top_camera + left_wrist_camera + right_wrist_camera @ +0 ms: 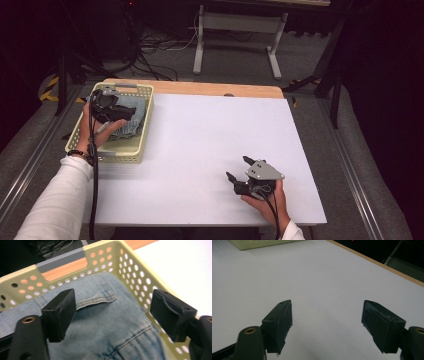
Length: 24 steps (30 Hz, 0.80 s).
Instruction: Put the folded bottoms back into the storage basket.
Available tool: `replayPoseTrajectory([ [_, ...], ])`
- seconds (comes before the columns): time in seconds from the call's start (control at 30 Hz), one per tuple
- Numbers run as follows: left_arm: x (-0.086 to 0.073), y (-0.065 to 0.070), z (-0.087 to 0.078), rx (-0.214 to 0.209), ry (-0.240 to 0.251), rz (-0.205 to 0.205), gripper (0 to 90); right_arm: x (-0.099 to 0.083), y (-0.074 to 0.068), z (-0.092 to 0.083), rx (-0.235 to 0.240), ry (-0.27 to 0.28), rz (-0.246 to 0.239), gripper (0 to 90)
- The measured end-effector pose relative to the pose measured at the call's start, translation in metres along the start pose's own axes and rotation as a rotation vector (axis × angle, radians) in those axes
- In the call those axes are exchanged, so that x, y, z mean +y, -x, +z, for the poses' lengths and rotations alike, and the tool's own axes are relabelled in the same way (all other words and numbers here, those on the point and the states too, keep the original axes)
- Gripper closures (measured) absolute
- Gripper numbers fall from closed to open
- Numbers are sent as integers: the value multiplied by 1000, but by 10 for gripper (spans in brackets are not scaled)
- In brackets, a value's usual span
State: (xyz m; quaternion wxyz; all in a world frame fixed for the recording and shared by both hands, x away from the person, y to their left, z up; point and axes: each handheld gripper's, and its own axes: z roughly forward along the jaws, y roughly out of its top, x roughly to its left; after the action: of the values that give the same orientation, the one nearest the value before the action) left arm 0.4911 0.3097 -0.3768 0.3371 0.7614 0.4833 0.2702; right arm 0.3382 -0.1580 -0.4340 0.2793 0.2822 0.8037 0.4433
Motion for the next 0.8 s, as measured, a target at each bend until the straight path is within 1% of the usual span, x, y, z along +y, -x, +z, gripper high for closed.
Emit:
replayPoseTrajectory([
  [0.03, 0, 1, -1, -8, 10, 5, 194, 0, 0, 0, 0, -1, 0, 254],
  [0.1, 1, 2, -2, -24, 25, -4, 175, 0, 0, 0, 1, -3, -2, 253],
  [0.17, 2, 4, -2, -32, 30, -3, 158, 0, 0, 1, 3, -4, -3, 251],
  [0.37, 3, 12, -6, -38, 54, 13, 137, 0, 0, 0, -1, -4, -6, 251],
  [0.43, 2, 15, -8, -41, 76, 15, 138, 0, 0, 0, 2, 0, -4, 250],
  [0.5, 2, 18, -10, -45, 91, 26, 136, 0, -1, 0, 3, -5, -7, 251],
  [0.53, 2, 20, -10, -51, 90, 29, 135, 0, -1, 1, 3, -7, -9, 251],
  [0.6, 2, 24, -11, -45, 97, 46, 129, 0, -1, 1, 3, -10, -13, 251],
  [0.63, 2, 25, -12, -53, 103, 47, 128, 0, -2, 1, 3, -11, -15, 251],
  [0.8, 3, 32, -16, -58, 128, 66, 119, 1, -2, 0, 3, -4, -14, 250],
])
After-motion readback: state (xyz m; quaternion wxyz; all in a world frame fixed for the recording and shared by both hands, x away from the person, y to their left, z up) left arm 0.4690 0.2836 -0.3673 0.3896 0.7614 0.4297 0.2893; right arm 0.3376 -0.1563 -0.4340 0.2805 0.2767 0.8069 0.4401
